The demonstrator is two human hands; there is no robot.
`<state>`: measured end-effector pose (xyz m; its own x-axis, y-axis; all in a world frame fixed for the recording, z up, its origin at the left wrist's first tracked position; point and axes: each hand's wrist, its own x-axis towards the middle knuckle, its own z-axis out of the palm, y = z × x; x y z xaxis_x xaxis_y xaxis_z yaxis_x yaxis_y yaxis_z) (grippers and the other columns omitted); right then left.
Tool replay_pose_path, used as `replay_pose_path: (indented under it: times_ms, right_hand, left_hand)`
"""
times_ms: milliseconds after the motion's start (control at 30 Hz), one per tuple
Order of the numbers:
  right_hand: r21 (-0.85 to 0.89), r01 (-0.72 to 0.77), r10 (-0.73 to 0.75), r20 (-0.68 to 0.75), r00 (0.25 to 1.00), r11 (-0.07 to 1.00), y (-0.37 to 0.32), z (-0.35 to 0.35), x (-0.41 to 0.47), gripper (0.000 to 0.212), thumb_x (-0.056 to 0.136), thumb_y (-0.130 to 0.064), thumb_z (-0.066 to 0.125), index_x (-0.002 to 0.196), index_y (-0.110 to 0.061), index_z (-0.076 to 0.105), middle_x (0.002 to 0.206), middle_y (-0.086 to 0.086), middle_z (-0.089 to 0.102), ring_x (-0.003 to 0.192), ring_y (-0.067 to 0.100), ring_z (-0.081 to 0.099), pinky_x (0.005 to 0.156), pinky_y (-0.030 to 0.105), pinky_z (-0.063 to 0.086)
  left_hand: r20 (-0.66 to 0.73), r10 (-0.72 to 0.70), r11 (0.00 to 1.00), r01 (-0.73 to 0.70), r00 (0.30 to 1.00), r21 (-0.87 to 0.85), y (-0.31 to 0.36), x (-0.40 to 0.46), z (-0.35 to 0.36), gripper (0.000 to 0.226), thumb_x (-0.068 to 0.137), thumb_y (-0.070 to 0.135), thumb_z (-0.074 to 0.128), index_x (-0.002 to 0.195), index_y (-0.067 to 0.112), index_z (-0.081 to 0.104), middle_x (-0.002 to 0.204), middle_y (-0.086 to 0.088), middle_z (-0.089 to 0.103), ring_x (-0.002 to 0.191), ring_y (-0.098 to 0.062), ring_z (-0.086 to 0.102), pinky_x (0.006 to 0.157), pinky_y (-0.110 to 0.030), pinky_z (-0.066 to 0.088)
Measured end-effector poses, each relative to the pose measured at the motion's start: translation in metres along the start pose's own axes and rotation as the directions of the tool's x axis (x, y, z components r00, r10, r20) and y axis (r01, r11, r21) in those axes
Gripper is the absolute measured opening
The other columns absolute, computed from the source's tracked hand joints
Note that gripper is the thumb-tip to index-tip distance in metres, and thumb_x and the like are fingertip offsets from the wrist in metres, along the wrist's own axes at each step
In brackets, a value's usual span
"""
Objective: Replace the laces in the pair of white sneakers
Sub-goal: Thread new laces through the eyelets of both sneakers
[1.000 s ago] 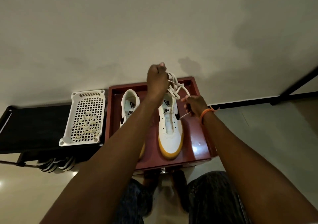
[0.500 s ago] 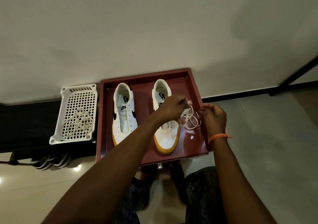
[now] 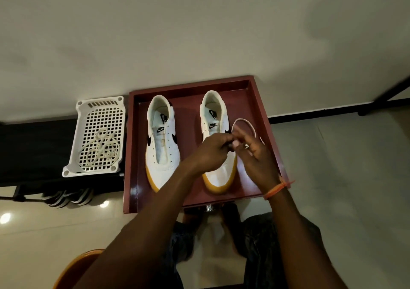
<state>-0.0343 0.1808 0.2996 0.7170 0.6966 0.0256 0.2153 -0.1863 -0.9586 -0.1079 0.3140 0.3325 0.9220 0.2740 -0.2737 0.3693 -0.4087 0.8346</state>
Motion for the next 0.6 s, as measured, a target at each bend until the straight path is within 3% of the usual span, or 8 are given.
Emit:
replay_pose_path:
  times_ms: [100,167,267,333,400,467,600]
  right_hand:
    - [-0.177,0.116,-0.097,0.113,0.989,0.977,0.014,0.019,-0.009,0.032,0.095,-0.024,0.06,0.126,-0.016,0.066,0.096,-0.004,0.072,0.088,0.0,0.065,0.079,0.019,0.05]
    - [-0.207,0.107,-0.066,0.196,0.978,0.973,0.02,0.025,-0.008,0.023,0.091,-0.021,0.067,0.112,-0.015,0.074,0.073,-0.007,0.07,0.07,-0.002,0.064,0.072,0.016,0.046]
    - [-0.259,0.056,0.017,0.273,0.962,0.964,0.027,0.031,-0.003,0.02,0.087,-0.017,0.073,0.105,-0.012,0.076,0.078,0.003,0.075,0.073,0.005,0.068,0.068,0.021,0.052]
    - [-0.293,0.042,0.037,0.259,0.965,0.955,0.034,0.034,-0.001,0.014,0.088,-0.017,0.072,0.099,-0.012,0.078,0.086,0.004,0.077,0.079,0.009,0.07,0.07,0.025,0.055]
    - [-0.282,0.014,0.067,0.276,0.959,0.959,0.039,0.035,0.005,0.015,0.09,-0.023,0.069,0.084,-0.014,0.079,0.075,-0.001,0.074,0.068,0.008,0.067,0.063,0.022,0.052]
    - [-0.28,-0.006,0.077,0.241,0.967,0.96,0.041,0.035,0.014,0.032,0.092,-0.033,0.066,0.069,-0.012,0.073,0.06,-0.005,0.065,0.058,0.006,0.06,0.063,0.023,0.047]
    - [-0.313,0.044,0.013,0.179,0.984,0.949,0.04,0.032,0.026,0.039,0.084,-0.056,0.064,0.071,-0.021,0.074,0.06,-0.012,0.064,0.059,0.004,0.059,0.059,0.034,0.048]
  left_hand:
    - [-0.038,-0.078,0.986,0.072,0.996,-0.152,-0.024,-0.026,0.005,0.017,0.089,-0.008,0.057,0.094,0.0,0.072,0.08,-0.011,0.073,0.069,-0.024,0.072,0.067,-0.037,0.061]
    - [-0.07,-0.188,0.944,0.161,0.98,-0.287,-0.036,-0.042,0.011,0.014,0.084,-0.007,0.067,0.09,0.003,0.073,0.076,-0.011,0.075,0.065,-0.029,0.073,0.061,-0.037,0.062]
    - [-0.156,-0.339,0.881,0.255,0.928,-0.398,-0.05,-0.052,0.026,0.011,0.078,-0.002,0.077,0.085,0.003,0.07,0.066,-0.013,0.073,0.051,-0.023,0.069,0.046,-0.026,0.054]
    - [-0.22,-0.406,0.864,0.294,0.887,-0.408,-0.059,-0.048,0.023,0.022,0.073,0.005,0.085,0.083,-0.001,0.066,0.062,-0.016,0.07,0.044,-0.019,0.065,0.044,-0.023,0.051]
    - [-0.182,-0.419,0.83,0.294,0.889,-0.474,-0.068,-0.042,0.011,0.027,0.072,0.005,0.085,0.089,-0.004,0.067,0.065,-0.019,0.071,0.05,-0.02,0.068,0.052,-0.026,0.056]
    - [-0.071,-0.385,0.748,0.265,0.92,-0.609,-0.072,-0.035,-0.003,0.028,0.077,-0.004,0.079,0.102,-0.007,0.066,0.076,-0.023,0.072,0.069,-0.029,0.073,0.069,-0.036,0.062]
    - [0.072,-0.308,0.703,0.278,0.949,-0.655,-0.077,-0.02,-0.024,0.028,0.086,-0.013,0.064,0.113,-0.007,0.061,0.087,-0.026,0.069,0.084,-0.033,0.073,0.075,-0.035,0.062]
